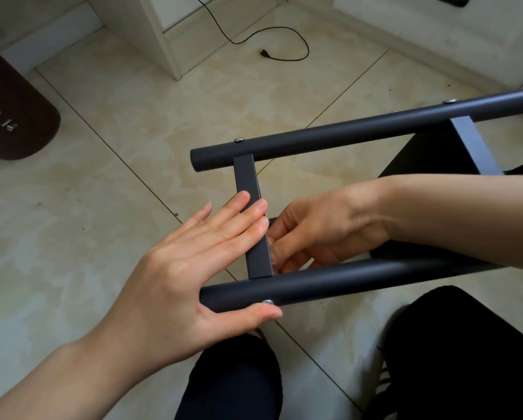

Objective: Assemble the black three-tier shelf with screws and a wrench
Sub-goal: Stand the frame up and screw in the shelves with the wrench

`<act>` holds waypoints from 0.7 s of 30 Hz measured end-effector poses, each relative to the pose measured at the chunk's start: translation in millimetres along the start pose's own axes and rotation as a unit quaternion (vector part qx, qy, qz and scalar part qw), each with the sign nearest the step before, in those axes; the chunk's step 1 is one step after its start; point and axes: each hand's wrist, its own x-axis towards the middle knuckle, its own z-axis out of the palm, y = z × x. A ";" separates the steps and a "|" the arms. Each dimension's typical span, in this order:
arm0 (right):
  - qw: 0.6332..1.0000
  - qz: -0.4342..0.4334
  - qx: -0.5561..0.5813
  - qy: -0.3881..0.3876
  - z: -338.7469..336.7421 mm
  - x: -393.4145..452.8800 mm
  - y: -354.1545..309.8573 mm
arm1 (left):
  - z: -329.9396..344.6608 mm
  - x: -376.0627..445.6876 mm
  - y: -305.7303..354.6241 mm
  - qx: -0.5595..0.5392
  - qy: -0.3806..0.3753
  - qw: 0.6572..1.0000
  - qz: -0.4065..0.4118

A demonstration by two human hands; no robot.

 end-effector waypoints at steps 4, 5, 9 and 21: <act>0.999 0.018 0.017 -0.047 -4.2 0.6 -1.1 | 0.0 -0.1 0.2 -0.003 0.002 1.000 0.001; 0.998 0.020 0.026 -0.056 -4.5 1.0 -1.1 | 0.0 0.0 0.1 -0.003 0.002 1.000 0.001; 0.995 0.042 0.046 -0.072 -5.2 5.2 0.3 | 0.5 0.2 -0.5 0.000 0.000 1.000 -0.001; 0.993 0.041 0.049 -0.102 -11.1 3.9 -0.8 | 0.6 -0.1 0.3 -0.007 0.002 1.000 -0.003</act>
